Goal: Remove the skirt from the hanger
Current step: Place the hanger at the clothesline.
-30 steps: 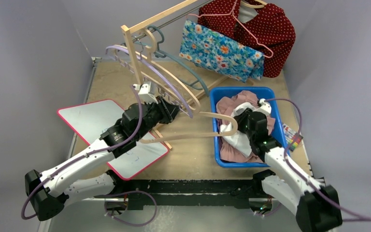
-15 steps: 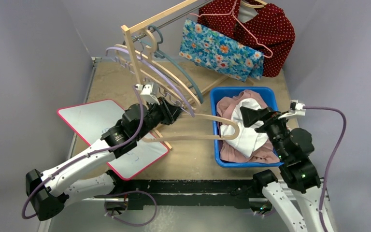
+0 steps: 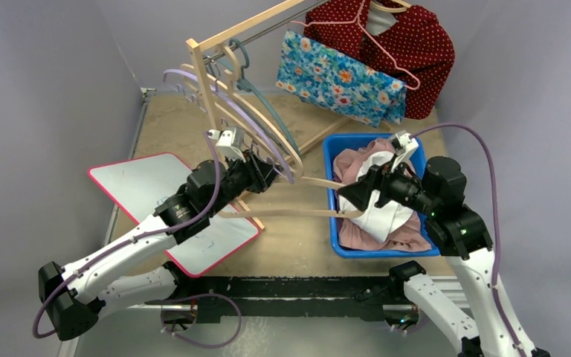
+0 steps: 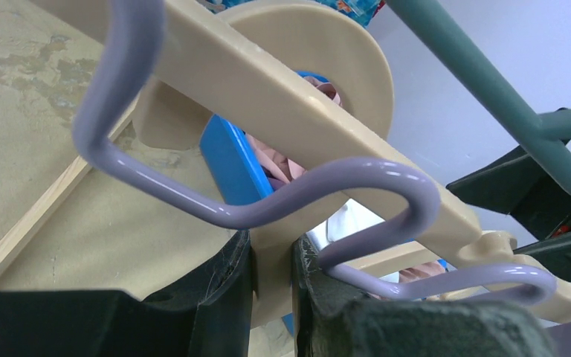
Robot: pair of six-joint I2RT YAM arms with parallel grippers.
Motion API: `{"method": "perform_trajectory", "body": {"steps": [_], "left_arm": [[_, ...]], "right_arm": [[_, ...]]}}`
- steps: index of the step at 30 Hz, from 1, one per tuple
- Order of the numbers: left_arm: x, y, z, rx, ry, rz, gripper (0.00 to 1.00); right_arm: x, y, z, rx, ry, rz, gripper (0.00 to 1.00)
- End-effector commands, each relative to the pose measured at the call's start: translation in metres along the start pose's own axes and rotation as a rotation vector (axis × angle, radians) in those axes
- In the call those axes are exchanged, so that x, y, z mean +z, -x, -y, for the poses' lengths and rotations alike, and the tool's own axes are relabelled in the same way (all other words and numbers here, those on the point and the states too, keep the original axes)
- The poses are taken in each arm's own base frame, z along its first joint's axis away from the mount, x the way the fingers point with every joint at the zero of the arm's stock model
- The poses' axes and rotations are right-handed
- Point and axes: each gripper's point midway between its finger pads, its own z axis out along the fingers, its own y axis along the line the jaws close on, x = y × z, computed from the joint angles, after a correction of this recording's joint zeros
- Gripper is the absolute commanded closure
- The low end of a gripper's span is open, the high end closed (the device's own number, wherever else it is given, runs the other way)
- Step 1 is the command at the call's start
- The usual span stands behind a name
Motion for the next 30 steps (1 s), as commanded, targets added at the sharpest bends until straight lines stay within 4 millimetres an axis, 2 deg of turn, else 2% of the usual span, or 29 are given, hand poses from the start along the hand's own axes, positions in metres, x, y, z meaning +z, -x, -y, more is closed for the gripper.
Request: {"method": "perform_trajectory", "body": {"steps": [1, 5, 8, 10, 12, 14, 16, 18, 20, 22, 29, 30], "left_arm": [[-0.004, 0.017, 0.015, 0.009, -0.061, 0.056, 1.00], [-0.004, 0.018, 0.016, 0.002, -0.066, 0.058, 1.00], [-0.004, 0.020, 0.017, 0.001, -0.065, 0.064, 1.00], [-0.004, 0.021, 0.016, -0.002, -0.062, 0.067, 1.00], [-0.004, 0.020, 0.016, -0.004, -0.062, 0.066, 0.98], [-0.004, 0.018, 0.015, -0.003, -0.059, 0.062, 0.88], [-0.005, 0.018, 0.015, 0.001, -0.063, 0.063, 0.65], [-0.007, 0.019, 0.014, 0.007, -0.063, 0.066, 0.40], [-0.008, 0.020, 0.012, 0.010, -0.058, 0.077, 0.29], [-0.009, 0.020, 0.011, 0.018, -0.054, 0.080, 0.25], [-0.009, 0.012, 0.011, 0.044, -0.068, 0.052, 0.23], [-0.010, 0.013, 0.012, 0.047, -0.074, 0.051, 0.23]], "right_arm": [[-0.009, -0.017, -0.012, 0.013, 0.054, -0.069, 0.19], [-0.008, -0.026, -0.013, 0.010, 0.081, -0.092, 0.31], [-0.005, -0.027, -0.013, 0.008, 0.095, -0.081, 0.43], [-0.005, -0.021, -0.016, 0.000, 0.110, -0.053, 0.51], [0.000, -0.028, -0.014, 0.009, 0.125, -0.066, 0.58], [0.003, -0.029, -0.013, 0.007, 0.131, -0.074, 0.70], [0.004, -0.029, -0.010, 0.003, 0.117, -0.077, 0.87], [0.004, -0.026, -0.006, 0.000, 0.088, -0.066, 1.00], [0.002, -0.024, -0.005, -0.008, 0.073, -0.052, 1.00], [-0.002, -0.022, -0.006, -0.014, 0.068, -0.037, 1.00], [-0.013, -0.018, -0.001, -0.007, 0.001, 0.004, 1.00], [-0.019, -0.005, -0.005, -0.024, -0.009, 0.045, 1.00]]}}
